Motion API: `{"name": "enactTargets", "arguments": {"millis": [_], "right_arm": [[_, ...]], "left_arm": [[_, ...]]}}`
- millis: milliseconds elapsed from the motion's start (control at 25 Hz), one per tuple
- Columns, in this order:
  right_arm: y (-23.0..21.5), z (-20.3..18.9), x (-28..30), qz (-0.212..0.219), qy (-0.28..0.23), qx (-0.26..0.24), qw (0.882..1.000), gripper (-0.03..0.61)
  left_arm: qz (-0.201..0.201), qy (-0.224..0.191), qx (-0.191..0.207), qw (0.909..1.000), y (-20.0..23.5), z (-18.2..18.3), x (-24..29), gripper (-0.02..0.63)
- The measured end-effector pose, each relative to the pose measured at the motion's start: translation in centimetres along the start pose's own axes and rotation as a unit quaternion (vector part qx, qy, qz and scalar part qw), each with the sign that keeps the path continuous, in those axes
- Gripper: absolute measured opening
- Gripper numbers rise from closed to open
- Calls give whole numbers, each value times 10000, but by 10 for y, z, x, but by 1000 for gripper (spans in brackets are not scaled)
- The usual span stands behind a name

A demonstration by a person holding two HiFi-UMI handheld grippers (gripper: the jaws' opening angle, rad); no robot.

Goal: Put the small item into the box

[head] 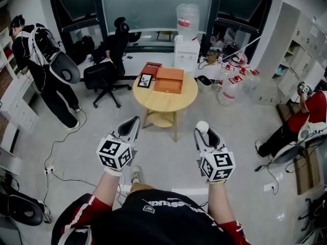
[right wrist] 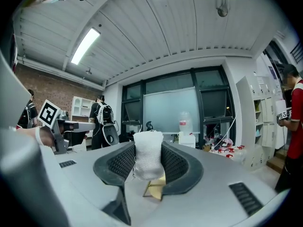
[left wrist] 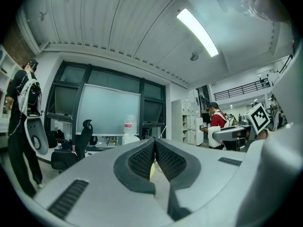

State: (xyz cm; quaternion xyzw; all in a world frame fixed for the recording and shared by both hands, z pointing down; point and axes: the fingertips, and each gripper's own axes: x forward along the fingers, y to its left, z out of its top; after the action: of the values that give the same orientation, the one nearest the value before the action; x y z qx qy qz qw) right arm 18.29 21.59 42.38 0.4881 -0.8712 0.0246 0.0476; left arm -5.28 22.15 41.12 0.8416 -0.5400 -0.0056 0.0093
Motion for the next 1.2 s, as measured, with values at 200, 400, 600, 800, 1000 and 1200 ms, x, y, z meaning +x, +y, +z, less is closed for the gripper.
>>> {"name": "enactTargets", "arguments": {"millis": [200, 400, 600, 800, 1000, 1200], "right_arm": [[0, 2, -4, 103, -35, 93, 9999, 181], [-7, -7, -7, 123, -6, 318, 9994, 178], [-7, -9, -11, 128, -138, 362, 9992, 178], [-4, -13, -8, 182, -166, 602, 9979, 179], [-12, -22, -12, 69, -123, 740, 9972, 179], [-15, -29, -13, -1, -34, 654, 9979, 181]], "left_arm": [[11, -1, -3, 10000, 1, 3, 0, 17], [-3, 27, -51, 10000, -2, 0, 3, 17], [-107, -22, -480, 9988, -2, 2, 1, 17], [-72, 51, -305, 9995, 2, 1, -1, 17], [-27, 133, -222, 9997, 4, -10, 2, 17], [-43, 159, -206, 9997, 1, -16, 9, 17]]}}
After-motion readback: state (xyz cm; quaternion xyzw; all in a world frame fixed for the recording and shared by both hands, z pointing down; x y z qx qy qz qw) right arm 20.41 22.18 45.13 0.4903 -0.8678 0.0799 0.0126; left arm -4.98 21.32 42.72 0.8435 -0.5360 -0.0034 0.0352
